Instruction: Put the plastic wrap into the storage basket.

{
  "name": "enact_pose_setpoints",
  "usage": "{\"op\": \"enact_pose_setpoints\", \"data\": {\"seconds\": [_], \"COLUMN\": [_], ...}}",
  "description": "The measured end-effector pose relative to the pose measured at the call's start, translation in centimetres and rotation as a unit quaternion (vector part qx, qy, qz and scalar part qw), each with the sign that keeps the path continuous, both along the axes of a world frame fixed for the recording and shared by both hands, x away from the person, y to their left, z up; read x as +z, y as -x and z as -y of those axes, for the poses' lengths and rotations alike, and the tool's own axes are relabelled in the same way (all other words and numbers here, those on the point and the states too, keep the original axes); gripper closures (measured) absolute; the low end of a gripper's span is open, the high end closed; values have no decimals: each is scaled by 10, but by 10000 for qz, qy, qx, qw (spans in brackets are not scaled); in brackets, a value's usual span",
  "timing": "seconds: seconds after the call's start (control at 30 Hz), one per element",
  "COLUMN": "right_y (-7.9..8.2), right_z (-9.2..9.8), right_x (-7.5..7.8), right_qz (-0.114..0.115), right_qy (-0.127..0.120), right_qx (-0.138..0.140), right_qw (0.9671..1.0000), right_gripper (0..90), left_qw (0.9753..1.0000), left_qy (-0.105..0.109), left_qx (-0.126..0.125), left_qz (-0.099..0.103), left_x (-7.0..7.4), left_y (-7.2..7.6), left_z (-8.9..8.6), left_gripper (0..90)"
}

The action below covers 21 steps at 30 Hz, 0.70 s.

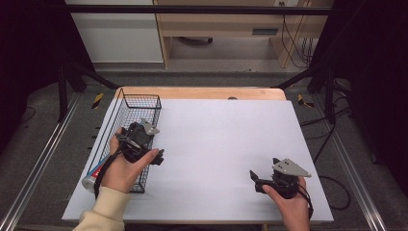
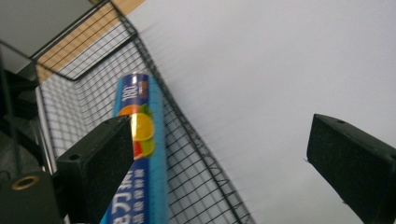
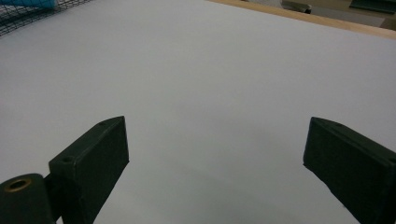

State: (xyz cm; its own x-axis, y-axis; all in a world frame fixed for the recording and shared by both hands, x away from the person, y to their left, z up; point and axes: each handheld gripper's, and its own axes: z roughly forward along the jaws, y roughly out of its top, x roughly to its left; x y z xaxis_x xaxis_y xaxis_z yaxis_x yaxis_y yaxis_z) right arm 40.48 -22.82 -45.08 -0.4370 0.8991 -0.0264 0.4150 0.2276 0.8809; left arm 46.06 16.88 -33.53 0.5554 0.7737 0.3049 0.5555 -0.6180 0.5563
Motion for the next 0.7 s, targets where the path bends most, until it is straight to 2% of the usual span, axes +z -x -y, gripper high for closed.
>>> {"op": "enact_pose_setpoints", "data": {"seconds": [0.37,0.53,0.6,0.7], "right_y": [0,0,0,0], "right_z": [2,2,3,3], "right_x": [0,0,0,0], "right_qz": [-15,-1,2,-9], "right_qy": [6,19,29,-3], "right_qx": [-41,-58,-51,-63], "right_qw": [10000,10000,10000,10000], "right_gripper": [68,66,66,65], "left_qw": [9992,9982,9977,9960], "left_qy": [157,265,304,475], "left_qx": [-319,-500,-551,-640], "left_qz": [195,187,253,396], "left_x": [-7,-18,-23,-30], "left_y": [10,14,15,16], "left_z": [31,47,52,59], "left_gripper": [75,75,76,77]}}
